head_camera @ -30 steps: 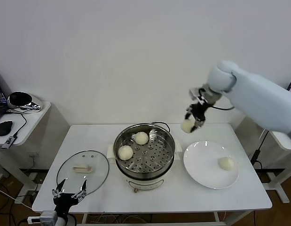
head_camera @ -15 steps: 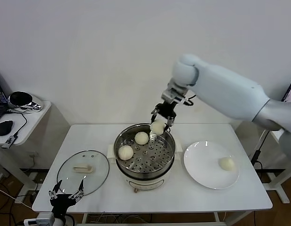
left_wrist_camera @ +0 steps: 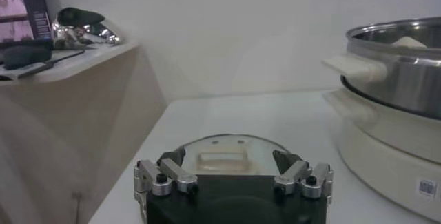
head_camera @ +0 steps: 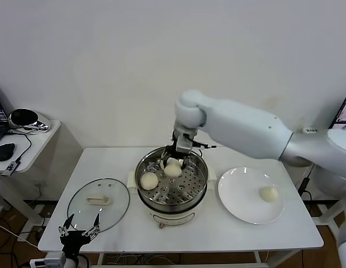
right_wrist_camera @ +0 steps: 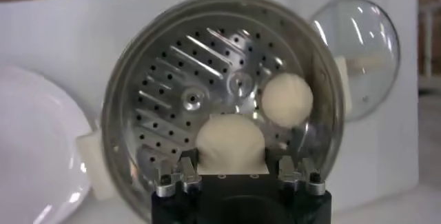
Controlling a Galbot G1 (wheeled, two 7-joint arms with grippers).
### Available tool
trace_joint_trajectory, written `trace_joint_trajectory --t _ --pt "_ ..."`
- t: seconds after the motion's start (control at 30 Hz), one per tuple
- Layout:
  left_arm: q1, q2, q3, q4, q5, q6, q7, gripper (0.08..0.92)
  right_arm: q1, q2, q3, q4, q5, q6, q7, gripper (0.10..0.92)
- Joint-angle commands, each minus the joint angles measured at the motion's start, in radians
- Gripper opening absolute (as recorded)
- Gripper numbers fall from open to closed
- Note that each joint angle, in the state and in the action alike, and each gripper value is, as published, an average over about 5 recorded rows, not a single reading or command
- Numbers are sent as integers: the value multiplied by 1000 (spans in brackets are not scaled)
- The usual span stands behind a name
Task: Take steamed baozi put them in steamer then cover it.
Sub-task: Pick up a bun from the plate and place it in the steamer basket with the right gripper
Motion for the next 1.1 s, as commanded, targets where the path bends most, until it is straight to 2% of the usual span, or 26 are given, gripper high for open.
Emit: trace_joint_trajectory --t 0.03,0.83,0.93,1.1 --pt "4 1 -1 3 9 -1 -1 823 -62 47 6 55 -107 109 11 594" --pt "-6 4 3 15 4 0 2 823 -104 25 -53 43 -32 77 -5 596" --pt "-4 4 3 15 3 2 5 823 -93 19 -44 48 -9 54 2 635" --pt "-4 -4 9 15 6 3 9 823 -45 -8 -6 53 28 30 -5 770"
